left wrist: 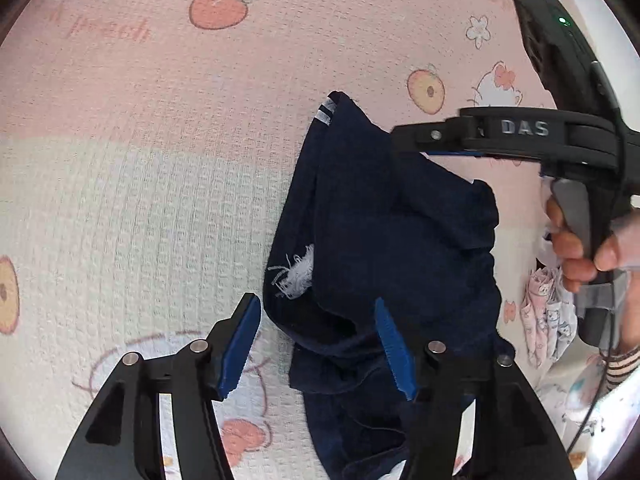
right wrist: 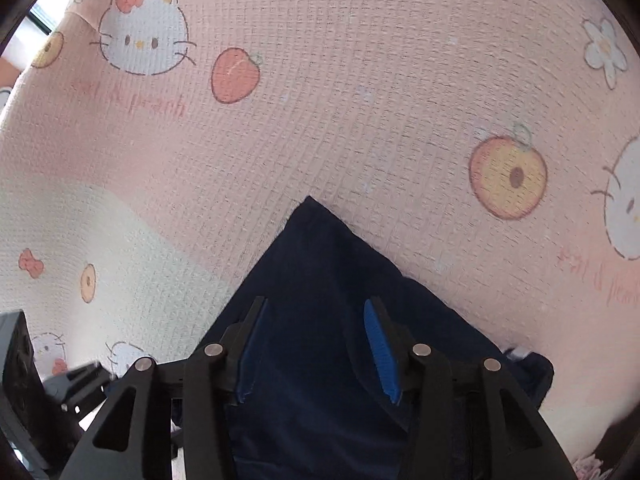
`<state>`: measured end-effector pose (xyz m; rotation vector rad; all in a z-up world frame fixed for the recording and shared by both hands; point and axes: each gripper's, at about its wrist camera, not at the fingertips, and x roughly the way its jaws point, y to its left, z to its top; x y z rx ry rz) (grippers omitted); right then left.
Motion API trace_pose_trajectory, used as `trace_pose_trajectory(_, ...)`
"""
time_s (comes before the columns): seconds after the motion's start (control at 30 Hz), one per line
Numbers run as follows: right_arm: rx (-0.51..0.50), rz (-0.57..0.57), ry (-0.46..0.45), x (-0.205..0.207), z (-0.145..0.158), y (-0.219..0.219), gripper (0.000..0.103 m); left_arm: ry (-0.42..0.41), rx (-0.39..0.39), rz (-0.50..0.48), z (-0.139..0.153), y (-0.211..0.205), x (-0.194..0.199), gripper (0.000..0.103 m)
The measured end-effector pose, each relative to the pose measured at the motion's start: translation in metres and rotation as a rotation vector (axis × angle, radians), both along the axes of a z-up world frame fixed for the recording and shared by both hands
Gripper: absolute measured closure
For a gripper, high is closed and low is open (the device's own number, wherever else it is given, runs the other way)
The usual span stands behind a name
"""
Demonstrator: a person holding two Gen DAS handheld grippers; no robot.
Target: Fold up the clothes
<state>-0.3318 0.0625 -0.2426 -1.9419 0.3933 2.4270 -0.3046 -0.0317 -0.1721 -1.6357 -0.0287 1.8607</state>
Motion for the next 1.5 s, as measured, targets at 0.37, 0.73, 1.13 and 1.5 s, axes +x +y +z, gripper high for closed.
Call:
trace_pose_trajectory(0.37, -0.051, -0.016, 0.026, -0.018, -0.021, 0.024, 0.055, -0.004, 0.009, 0.111, 0.013, 0.016, -0.031, 0.046)
trace_pose_trajectory(0.73, 0.023, 0.023, 0.067, -0.015, -0.037, 0.014, 0.057, 0.064, -0.032, 0.134, -0.005, 0.026, -0.019, 0.051)
trace_pose_trajectory(1.13, 0.079, 0.025, 0.114, -0.018, -0.025, 0.026, 0.1, 0.154, -0.125, 0.116, -0.009, 0.029, -0.018, 0.09)
trace_pose_trajectory(1.5, 0.023, 0.017, 0.127, -0.011, -0.001, 0.054, 0.1, 0.2, -0.208, 0.157, -0.007, 0.013, -0.046, 0.09)
